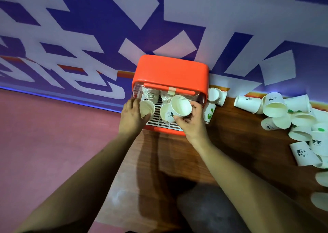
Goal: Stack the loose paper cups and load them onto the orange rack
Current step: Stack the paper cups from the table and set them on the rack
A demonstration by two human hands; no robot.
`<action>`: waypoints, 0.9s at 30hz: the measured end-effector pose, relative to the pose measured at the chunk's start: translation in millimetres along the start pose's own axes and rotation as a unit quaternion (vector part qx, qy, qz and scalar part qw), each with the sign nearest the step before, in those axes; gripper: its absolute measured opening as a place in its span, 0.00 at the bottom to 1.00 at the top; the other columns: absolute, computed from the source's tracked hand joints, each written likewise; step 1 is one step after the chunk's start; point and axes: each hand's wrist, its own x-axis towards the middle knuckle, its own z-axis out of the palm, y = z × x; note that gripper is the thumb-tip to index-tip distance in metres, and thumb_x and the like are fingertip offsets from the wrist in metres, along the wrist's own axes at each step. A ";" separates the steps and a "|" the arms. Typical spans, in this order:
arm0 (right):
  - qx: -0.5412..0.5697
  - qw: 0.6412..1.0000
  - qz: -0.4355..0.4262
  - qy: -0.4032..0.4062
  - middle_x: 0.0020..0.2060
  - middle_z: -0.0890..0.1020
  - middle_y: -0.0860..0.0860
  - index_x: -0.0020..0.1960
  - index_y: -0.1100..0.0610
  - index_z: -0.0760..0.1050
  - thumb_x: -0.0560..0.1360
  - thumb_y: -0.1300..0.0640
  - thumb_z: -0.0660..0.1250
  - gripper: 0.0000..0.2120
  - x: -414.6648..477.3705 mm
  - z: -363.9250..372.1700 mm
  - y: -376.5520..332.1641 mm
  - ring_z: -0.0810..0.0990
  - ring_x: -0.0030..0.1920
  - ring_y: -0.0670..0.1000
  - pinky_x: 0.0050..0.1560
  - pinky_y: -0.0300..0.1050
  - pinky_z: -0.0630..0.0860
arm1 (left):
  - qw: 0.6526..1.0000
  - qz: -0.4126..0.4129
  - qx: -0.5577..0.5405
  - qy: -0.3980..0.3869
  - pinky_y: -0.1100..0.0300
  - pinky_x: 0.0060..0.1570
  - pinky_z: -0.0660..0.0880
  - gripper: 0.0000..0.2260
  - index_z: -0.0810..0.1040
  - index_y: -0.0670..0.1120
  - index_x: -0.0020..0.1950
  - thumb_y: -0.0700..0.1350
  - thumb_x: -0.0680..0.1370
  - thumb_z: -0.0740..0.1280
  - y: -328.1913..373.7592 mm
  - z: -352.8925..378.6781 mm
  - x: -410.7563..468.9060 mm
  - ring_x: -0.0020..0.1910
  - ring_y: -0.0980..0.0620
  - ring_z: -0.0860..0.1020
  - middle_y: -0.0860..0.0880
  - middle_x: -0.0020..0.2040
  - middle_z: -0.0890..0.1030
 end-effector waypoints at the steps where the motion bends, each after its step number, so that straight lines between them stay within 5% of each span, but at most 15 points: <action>1: -0.001 1.000 -0.003 0.001 0.61 0.77 0.50 0.57 0.34 0.64 0.62 0.47 0.75 0.29 0.0 4.5 -0.1 0.77 0.61 0.50 0.59 0.56 0.78 | 1.000 0.001 0.003 -0.006 0.42 0.61 0.71 0.34 0.69 0.37 0.71 0.49 0.71 0.76 -0.9 1.6 1.8 0.63 0.35 0.72 0.36 0.66 0.73; 6: -0.053 0.999 -0.009 -0.007 0.61 0.77 0.47 0.61 0.37 0.63 0.64 0.48 0.76 0.32 3.4 21.1 6.6 0.76 0.62 0.50 0.62 0.58 0.75 | 0.999 0.017 0.014 -0.028 0.44 0.60 0.72 0.34 0.69 0.39 0.70 0.53 0.70 0.76 -11.1 11.3 5.6 0.66 0.37 0.71 0.38 0.66 0.74; 14: -0.219 0.975 -0.022 -0.038 0.62 0.75 0.55 0.68 0.58 0.67 0.67 0.58 0.76 0.32 22.4 34.8 17.6 0.73 0.62 0.55 0.55 0.42 0.70 | 0.998 0.020 -0.039 -0.051 0.47 0.62 0.72 0.36 0.66 0.42 0.74 0.50 0.71 0.76 -19.1 12.1 15.3 0.65 0.40 0.71 0.41 0.67 0.73; 27: -0.254 0.964 0.002 -0.074 0.62 0.77 0.53 0.69 0.54 0.69 0.68 0.51 0.78 0.33 26.1 44.7 23.1 0.74 0.62 0.54 0.49 0.41 0.67 | 0.995 0.017 -0.075 -0.064 0.45 0.62 0.74 0.33 0.68 0.44 0.71 0.54 0.71 0.76 -32.1 18.8 18.5 0.66 0.44 0.73 0.45 0.67 0.73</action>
